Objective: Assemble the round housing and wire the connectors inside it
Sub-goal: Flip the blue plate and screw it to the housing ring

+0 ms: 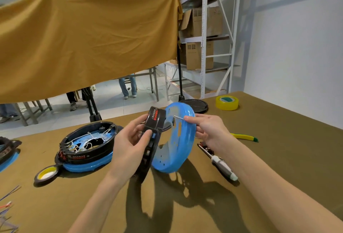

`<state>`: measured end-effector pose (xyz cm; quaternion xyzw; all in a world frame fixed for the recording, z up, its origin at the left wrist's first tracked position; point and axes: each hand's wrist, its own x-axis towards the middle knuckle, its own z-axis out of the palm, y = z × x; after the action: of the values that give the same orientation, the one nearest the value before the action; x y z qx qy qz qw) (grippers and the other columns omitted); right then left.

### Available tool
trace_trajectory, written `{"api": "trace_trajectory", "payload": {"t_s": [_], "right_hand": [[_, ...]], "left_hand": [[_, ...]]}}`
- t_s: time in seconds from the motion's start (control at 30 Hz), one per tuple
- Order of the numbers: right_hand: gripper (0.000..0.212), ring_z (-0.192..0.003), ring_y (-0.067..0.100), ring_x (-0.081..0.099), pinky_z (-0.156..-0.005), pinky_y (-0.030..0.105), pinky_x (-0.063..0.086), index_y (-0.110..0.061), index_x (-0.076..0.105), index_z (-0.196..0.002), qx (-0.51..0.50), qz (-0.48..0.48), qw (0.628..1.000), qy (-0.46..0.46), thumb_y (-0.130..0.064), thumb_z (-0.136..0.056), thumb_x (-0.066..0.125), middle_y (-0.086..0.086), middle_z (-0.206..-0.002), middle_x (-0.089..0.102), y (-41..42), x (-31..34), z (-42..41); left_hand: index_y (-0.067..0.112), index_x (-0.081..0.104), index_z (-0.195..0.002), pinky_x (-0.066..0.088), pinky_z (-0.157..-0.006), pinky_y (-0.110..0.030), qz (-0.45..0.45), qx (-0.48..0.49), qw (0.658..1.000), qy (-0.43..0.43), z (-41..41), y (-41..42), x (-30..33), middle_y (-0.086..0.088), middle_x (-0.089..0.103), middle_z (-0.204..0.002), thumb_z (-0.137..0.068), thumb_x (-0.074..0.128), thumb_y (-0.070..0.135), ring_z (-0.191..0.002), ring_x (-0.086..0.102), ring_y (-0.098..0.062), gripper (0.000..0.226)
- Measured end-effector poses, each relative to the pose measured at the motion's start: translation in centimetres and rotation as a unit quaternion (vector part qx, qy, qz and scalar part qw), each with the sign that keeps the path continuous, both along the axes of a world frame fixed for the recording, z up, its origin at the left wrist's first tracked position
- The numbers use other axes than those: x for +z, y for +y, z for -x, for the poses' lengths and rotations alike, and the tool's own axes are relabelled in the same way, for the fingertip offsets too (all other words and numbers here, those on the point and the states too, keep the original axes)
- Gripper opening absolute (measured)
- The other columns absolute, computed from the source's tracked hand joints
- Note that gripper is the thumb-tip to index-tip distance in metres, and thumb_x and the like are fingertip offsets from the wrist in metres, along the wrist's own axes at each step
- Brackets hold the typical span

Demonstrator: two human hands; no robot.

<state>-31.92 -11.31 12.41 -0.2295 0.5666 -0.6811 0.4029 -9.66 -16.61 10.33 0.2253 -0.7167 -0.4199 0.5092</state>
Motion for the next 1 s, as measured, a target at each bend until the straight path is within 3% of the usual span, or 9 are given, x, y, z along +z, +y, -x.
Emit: {"api": "trace_trajectory", "payload": {"t_s": [0.1, 0.2, 0.3, 0.5, 0.6, 0.77, 0.87, 1.0], "right_hand": [[0.028, -0.079, 0.009, 0.076, -0.061, 0.021, 0.059, -0.018, 0.072, -0.099, -0.069, 0.074, 0.983, 0.153, -0.015, -0.076, 0.090, -0.001, -0.088, 0.078, -0.1, 0.0, -2.1], [0.030, -0.077, 0.001, 0.074, -0.062, 0.018, 0.059, -0.020, 0.069, -0.103, -0.110, 0.148, 0.943, 0.275, -0.017, -0.080, 0.088, -0.008, -0.090, 0.076, 0.0, -0.8, -4.5], [0.033, -0.077, -0.003, 0.073, -0.063, 0.019, 0.060, -0.019, 0.068, -0.108, -0.135, 0.165, 0.918, 0.333, -0.023, -0.081, 0.087, -0.017, -0.090, 0.073, -0.1, -1.9, -6.7], [0.030, -0.084, -0.004, 0.072, -0.068, 0.032, 0.064, -0.026, 0.067, -0.106, -0.163, 0.185, 0.901, 0.357, -0.030, -0.082, 0.086, -0.030, -0.090, 0.067, -0.4, -2.7, -9.3], [0.028, -0.087, -0.006, 0.071, -0.071, 0.032, 0.064, -0.029, 0.067, -0.106, -0.173, 0.200, 0.890, 0.373, -0.033, -0.083, 0.084, -0.031, -0.091, 0.067, -0.5, -2.3, -10.1], [0.028, -0.088, -0.011, 0.069, -0.073, 0.031, 0.063, -0.035, 0.064, -0.104, -0.173, 0.210, 0.875, 0.400, -0.032, -0.084, 0.084, -0.044, -0.085, 0.060, -0.5, -2.0, -11.0], [0.027, -0.088, -0.007, 0.070, -0.073, 0.032, 0.064, -0.034, 0.065, -0.105, -0.174, 0.216, 0.875, 0.397, -0.033, -0.084, 0.083, -0.038, -0.090, 0.065, -0.6, -2.1, -11.1], [0.027, -0.089, -0.004, 0.072, -0.074, 0.036, 0.064, -0.029, 0.068, -0.107, -0.174, 0.226, 0.873, 0.395, -0.033, -0.085, 0.083, -0.032, -0.094, 0.069, -0.6, -2.3, -11.0]], "left_hand": [[0.026, 0.063, -0.131, 0.059, -0.086, -0.026, -0.091, 0.024, 0.990, 0.109, 0.2, -0.2, -1.2, 0.005, 0.077, -0.112, -0.097, 0.063, 0.012, -0.104, 0.072, -0.012, 0.037], [0.025, 0.067, -0.123, 0.060, -0.066, -0.024, -0.235, 0.040, 0.946, 0.219, 0.8, -0.3, -2.0, -0.001, 0.079, -0.100, -0.085, 0.071, 0.032, -0.085, 0.075, -0.014, 0.039], [0.020, 0.068, -0.126, 0.055, -0.053, -0.021, -0.307, 0.046, 0.908, 0.282, 0.8, -0.8, -2.4, -0.001, 0.077, -0.088, -0.087, 0.074, 0.034, -0.068, 0.071, -0.009, 0.042], [0.026, 0.070, -0.124, 0.054, -0.058, -0.023, -0.323, 0.041, 0.907, 0.268, -0.1, -0.5, -2.9, -0.001, 0.074, -0.094, -0.088, 0.072, 0.038, -0.072, 0.070, -0.007, 0.038], [0.028, 0.072, -0.121, 0.055, -0.056, -0.022, -0.314, 0.041, 0.912, 0.262, -0.2, 0.0, -3.0, -0.002, 0.076, -0.094, -0.091, 0.070, 0.036, -0.071, 0.070, -0.006, 0.031], [0.025, 0.072, -0.121, 0.058, -0.060, -0.023, -0.308, 0.011, 0.908, 0.285, 0.0, 0.7, -2.7, -0.006, 0.078, -0.102, -0.082, 0.075, 0.033, -0.081, 0.073, -0.013, 0.040], [0.025, 0.072, -0.121, 0.059, -0.065, -0.026, -0.303, 0.008, 0.910, 0.282, 0.2, 1.0, -2.6, -0.009, 0.077, -0.107, -0.082, 0.075, 0.032, -0.086, 0.074, -0.016, 0.040], [0.023, 0.072, -0.121, 0.058, -0.059, -0.023, -0.304, 0.011, 0.911, 0.280, 0.4, 0.9, -2.7, -0.009, 0.077, -0.102, -0.091, 0.071, 0.024, -0.078, 0.072, -0.013, 0.030]]}}
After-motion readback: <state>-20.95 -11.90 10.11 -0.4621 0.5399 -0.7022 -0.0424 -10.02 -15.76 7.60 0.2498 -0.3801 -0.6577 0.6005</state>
